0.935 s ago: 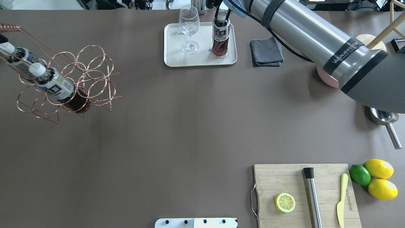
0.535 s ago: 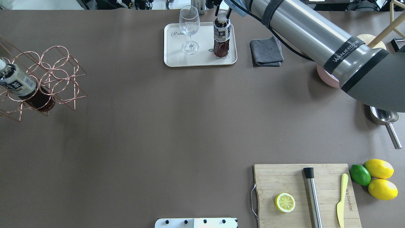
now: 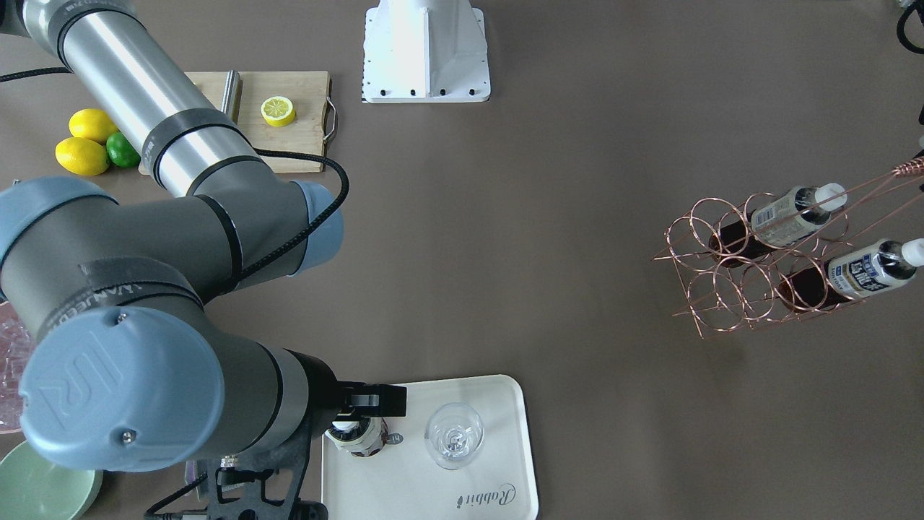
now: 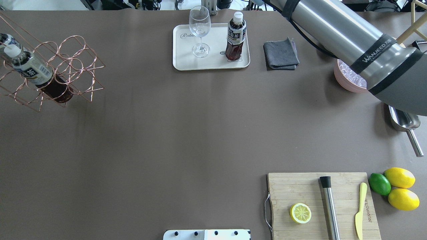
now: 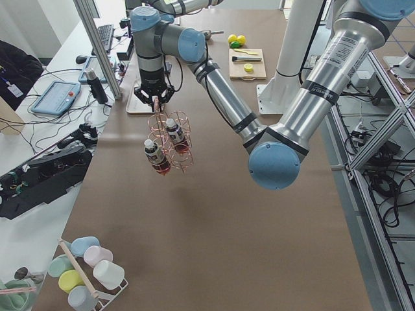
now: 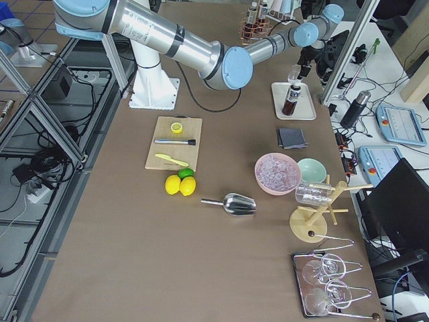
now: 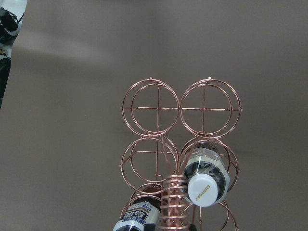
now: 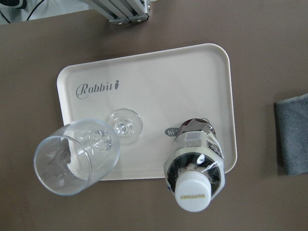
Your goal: Take tea from basket to plate
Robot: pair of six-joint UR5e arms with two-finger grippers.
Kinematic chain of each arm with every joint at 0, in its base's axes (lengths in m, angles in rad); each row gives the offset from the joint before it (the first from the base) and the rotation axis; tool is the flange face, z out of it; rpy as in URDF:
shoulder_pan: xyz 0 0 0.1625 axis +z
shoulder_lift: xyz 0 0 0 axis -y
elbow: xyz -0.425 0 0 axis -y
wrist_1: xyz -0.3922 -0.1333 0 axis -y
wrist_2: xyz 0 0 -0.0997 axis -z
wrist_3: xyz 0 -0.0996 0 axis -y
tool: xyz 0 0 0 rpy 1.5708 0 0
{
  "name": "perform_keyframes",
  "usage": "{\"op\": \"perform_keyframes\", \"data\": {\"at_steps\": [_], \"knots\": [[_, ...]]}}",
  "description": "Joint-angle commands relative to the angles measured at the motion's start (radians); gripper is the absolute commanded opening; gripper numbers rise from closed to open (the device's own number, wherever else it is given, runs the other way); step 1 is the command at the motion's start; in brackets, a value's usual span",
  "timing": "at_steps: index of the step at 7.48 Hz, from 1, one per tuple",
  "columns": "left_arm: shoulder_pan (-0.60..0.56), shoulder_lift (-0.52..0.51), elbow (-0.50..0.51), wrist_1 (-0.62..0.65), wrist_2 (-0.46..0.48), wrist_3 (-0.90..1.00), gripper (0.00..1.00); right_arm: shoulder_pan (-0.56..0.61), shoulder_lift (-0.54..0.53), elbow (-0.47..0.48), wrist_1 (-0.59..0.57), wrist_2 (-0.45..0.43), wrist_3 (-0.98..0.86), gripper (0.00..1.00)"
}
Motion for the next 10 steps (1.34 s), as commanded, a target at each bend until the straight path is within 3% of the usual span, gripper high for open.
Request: {"op": "perform_keyframes", "data": {"at_steps": [1,3,5,6,8,10], "knots": [[0.05,-0.12,0.164,-0.094,-0.001,0.015,0.0,0.04,-0.258,0.439,-0.243,-0.004,-0.136,1.0],[0.05,-0.137,0.224,-0.166,0.0,0.015,0.0,0.079,-0.414,0.664,-0.424,-0.031,-0.294,1.0],[0.043,-0.131,0.293,-0.258,0.044,0.015,0.0,0.112,-0.786,1.042,-0.47,-0.067,-0.365,1.0],[0.035,-0.132,0.333,-0.278,0.046,0.015,0.0,0.16,-0.97,1.124,-0.468,-0.067,-0.457,1.0],[-0.015,-0.126,0.433,-0.367,0.046,0.016,0.0,0.298,-1.227,1.128,-0.456,-0.071,-0.701,1.0],[-0.039,-0.119,0.549,-0.489,0.046,0.013,0.0,0.386,-1.279,1.078,-0.466,-0.148,-0.847,1.0]]}}
